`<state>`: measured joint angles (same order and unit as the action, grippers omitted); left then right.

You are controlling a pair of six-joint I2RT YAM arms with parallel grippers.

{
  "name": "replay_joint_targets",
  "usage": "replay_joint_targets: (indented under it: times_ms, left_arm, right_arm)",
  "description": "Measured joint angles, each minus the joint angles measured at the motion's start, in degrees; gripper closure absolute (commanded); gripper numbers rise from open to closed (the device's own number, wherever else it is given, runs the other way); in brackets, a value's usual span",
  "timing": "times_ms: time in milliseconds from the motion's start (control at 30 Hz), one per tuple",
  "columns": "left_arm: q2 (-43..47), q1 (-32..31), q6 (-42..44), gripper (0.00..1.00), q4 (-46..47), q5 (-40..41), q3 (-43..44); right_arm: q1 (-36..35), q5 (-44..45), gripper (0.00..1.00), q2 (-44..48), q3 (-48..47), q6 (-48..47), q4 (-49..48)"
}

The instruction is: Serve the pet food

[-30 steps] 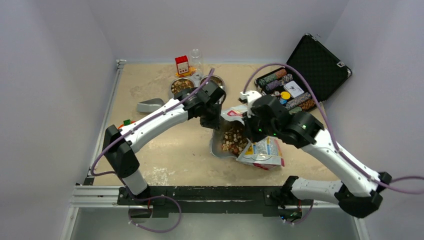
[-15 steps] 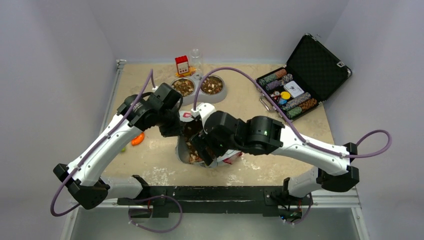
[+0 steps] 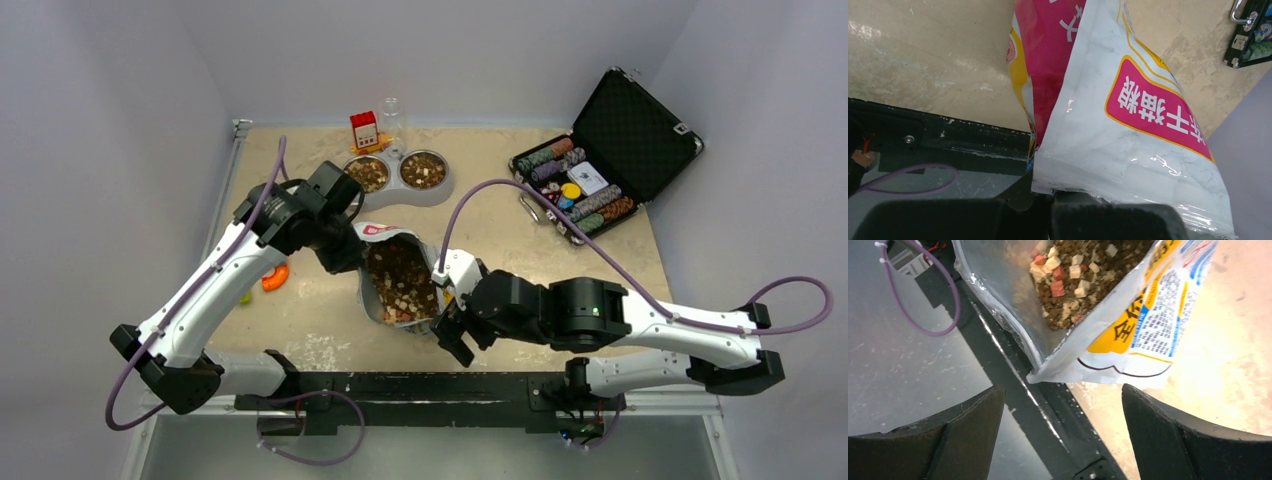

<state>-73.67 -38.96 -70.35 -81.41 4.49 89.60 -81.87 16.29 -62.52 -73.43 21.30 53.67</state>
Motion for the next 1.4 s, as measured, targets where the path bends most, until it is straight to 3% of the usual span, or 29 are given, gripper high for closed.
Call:
replay_joint_targets:
  times_ms: [133,233,300,433,500,600,667,867,1033,1167,1333,1367,1400]
  left_arm:
    - [-0.26,0.0,-4.96,1.0,-0.35,-0.76,0.22]
    - [-0.24,0.11,-8.5,1.0,-0.31,-1.11,0.07]
    - [-0.13,0.26,-11.15,1.0,-0.26,-1.27,-0.28]
    - [0.42,0.33,-15.34,1.0,-0.11,-1.6,-0.72]
    - [0.98,0.33,-17.46,0.76,0.2,-1.62,-1.14]
    - [3.15,0.35,-20.28,0.26,0.26,-1.33,-1.38]
    - [5.84,0.46,-22.14,0.05,0.31,-0.46,-1.38]
    - [11.67,0.72,-26.25,0.01,-0.35,2.73,-1.31]
    - [11.54,1.42,-30.03,0.04,1.07,2.93,-1.86]
    - [10.27,2.25,-32.3,0.14,4.24,2.54,-4.24]
    - [8.85,3.02,-32.44,0.92,8.79,3.06,-7.63]
    - [8.94,3.39,-31.98,1.0,9.57,3.04,-8.5]
    - [8.96,3.98,-31.45,1.0,10.36,2.86,-9.01]
  right_arm:
    - [-0.02,2.84,0.17,1.75,0.83,-3.89,-1.75]
    - [-0.39,4.81,0.3,0.02,0.96,-6.45,-3.87]
    - [-0.68,7.17,0.45,-2.56,0.52,-7.45,-4.57]
    - [-0.81,11.32,1.0,-7.1,-0.2,-8.15,-4.74]
    - [-1.01,12.79,1.0,-7.26,-0.17,-7.89,-4.04]
    - [-1.01,13.79,1.0,-6.01,0.24,-7.23,-3.08]
    - [-0.98,13.86,1.0,-4.63,1.11,-7.21,-3.1]
    - [-0.94,13.0,1.0,-1.9,2.34,-7.21,-2.95]
    - [-0.94,12.44,1.0,-1.97,2.34,-7.61,-2.95]
    - [-0.94,12.46,1.0,-1.97,2.34,-8.37,-2.95]
    - [-0.94,12.72,1.0,-1.97,2.34,-9.07,-2.93]
    - [-0.94,13.03,1.0,-1.92,2.34,-9.18,-2.86]
    - [-0.94,13.27,1.0,-1.81,2.36,-9.18,-2.71]
